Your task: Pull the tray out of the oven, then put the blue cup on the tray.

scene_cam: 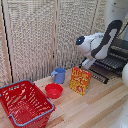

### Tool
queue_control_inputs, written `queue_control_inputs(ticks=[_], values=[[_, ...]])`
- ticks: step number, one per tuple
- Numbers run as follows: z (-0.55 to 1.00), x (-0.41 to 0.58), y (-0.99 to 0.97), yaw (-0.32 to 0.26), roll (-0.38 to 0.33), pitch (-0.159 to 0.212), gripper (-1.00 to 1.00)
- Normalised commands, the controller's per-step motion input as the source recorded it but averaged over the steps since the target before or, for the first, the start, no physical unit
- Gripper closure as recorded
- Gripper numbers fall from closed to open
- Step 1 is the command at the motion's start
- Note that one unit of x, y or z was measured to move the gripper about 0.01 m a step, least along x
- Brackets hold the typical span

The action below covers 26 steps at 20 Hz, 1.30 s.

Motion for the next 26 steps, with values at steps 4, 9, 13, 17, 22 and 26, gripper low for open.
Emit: queue_control_inputs(ticks=[4, 9, 13, 17, 22, 26], values=[[0.76, 0.174, 0.0, -0.003, 0.123, -0.063, -1.0], [0.56, 0.164, 0.08, -0.026, 0.177, -0.092, -1.0], [0.32, 0.087, 0.29, -0.1, 0.227, -0.144, -1.0], [0.2, 0.046, 0.41, -0.155, 0.229, -0.17, -1.0], [0.19, 0.0, 0.36, -0.194, 0.225, -0.175, -1.0], [0.19, 0.005, 0.37, -0.168, 0.269, -0.111, -1.0]])
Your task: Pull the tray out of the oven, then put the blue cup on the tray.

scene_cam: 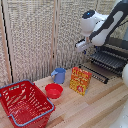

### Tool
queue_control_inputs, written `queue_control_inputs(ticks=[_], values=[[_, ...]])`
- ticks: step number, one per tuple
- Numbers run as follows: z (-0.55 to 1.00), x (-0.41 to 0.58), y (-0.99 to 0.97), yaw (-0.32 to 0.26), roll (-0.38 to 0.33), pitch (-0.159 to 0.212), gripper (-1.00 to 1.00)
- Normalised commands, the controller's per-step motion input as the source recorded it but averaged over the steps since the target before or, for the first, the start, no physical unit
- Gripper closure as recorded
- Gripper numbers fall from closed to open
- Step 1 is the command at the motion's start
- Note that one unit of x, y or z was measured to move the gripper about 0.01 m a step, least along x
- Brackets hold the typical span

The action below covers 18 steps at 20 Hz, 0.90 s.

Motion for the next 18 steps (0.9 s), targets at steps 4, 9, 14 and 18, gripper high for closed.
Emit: queue_control_inputs(ticks=[4, 9, 14, 18], values=[[0.29, 0.031, 0.34, -0.122, 0.279, -0.008, -1.0], [0.36, 0.172, 0.31, -0.094, 0.246, 0.036, -1.0], [0.46, 0.315, 0.27, -0.078, 0.213, 0.004, -1.0], [0.44, 0.346, 0.27, -0.066, 0.219, 0.018, -1.0]])
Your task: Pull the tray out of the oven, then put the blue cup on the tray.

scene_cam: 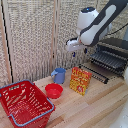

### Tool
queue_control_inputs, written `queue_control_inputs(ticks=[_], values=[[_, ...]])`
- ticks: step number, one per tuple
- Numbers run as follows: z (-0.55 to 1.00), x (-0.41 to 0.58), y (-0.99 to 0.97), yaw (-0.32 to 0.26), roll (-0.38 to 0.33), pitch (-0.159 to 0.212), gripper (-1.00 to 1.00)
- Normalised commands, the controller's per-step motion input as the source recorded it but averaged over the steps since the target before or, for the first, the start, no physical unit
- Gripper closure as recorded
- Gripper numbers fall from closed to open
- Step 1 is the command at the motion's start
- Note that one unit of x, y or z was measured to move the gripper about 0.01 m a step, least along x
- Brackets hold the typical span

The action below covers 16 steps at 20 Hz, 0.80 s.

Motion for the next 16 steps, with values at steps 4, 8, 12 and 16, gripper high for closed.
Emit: queue_control_inputs(ticks=[4, 8, 12, 16], values=[[0.31, 0.426, 0.2, -0.059, 0.246, 0.083, -1.0], [0.25, 0.508, 0.06, -0.055, 0.26, 0.112, -1.0], [0.23, 0.548, -0.13, -0.054, 0.276, 0.115, -1.0], [0.28, 0.509, -0.2, -0.067, 0.27, 0.062, -1.0]])
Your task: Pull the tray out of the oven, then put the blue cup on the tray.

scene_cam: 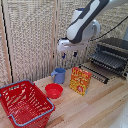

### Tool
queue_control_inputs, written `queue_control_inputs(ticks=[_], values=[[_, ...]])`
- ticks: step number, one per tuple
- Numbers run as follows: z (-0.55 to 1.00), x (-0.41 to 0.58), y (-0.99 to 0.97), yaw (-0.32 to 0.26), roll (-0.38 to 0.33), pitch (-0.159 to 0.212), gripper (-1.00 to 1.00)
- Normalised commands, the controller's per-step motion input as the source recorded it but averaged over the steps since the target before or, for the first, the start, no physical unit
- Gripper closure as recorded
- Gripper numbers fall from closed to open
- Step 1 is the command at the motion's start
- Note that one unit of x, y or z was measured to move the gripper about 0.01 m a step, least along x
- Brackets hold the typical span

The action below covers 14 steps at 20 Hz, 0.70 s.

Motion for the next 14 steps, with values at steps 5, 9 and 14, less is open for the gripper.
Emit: queue_control_inputs(ticks=[5, 9, 14], values=[[0.28, 0.398, -0.11, -0.066, 0.232, 0.046, -1.0], [0.25, 0.255, -0.01, -0.08, 0.173, 0.152, -1.0], [0.32, 0.134, -0.06, -0.083, 0.118, 0.158, -1.0]])
